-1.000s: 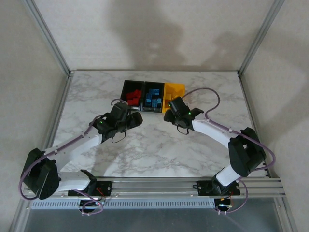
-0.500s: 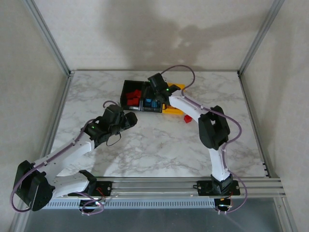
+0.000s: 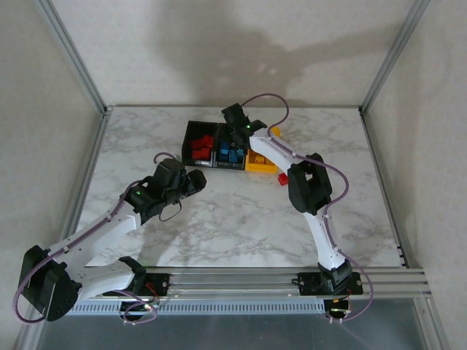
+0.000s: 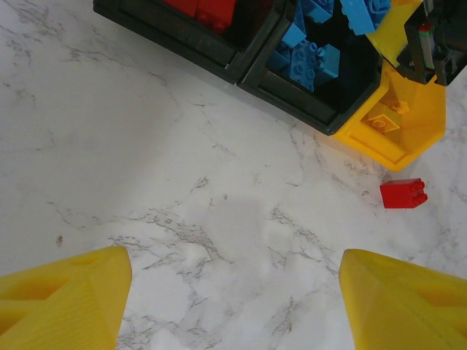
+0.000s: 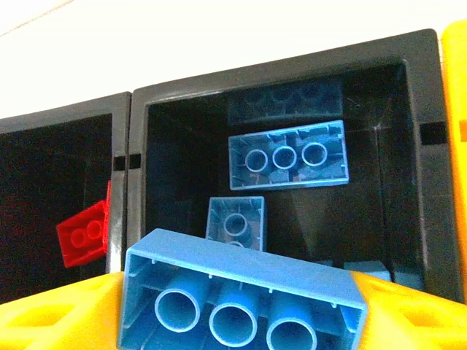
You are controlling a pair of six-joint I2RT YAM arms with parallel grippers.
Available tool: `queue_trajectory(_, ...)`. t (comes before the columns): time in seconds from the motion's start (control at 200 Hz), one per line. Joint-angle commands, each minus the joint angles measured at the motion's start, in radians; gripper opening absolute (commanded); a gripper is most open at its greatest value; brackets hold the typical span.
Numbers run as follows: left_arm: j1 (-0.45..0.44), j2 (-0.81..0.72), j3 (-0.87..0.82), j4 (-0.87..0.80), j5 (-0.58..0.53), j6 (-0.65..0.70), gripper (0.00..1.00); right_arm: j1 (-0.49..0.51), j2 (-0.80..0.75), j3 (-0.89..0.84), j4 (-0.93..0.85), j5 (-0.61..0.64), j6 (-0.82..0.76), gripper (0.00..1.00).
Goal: Sort the legos into containers by color
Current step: Place the lego in the container.
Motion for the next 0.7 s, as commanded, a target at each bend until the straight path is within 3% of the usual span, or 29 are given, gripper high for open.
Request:
queue_trajectory(0.0,0.009,-0.028,-0.005,-0.03,-0.003,-0.018,0.75,-0.006,0.027,0.039,-0.021,0.003,0.004,0.74)
queue_trajectory(0.456,0.009,-0.01,0.027,-0.027,-0.002,-0.02,0.75,-0.012,-0.009,0.069,-0.041,0.036,-0.035,0.79)
queue_trajectory(0.696,-0.004,-0.008,0.023,0.024,0.019,-0.015,0.75,0.009,-0.245,-0.135,0.029,0.079,-0.114,0.78)
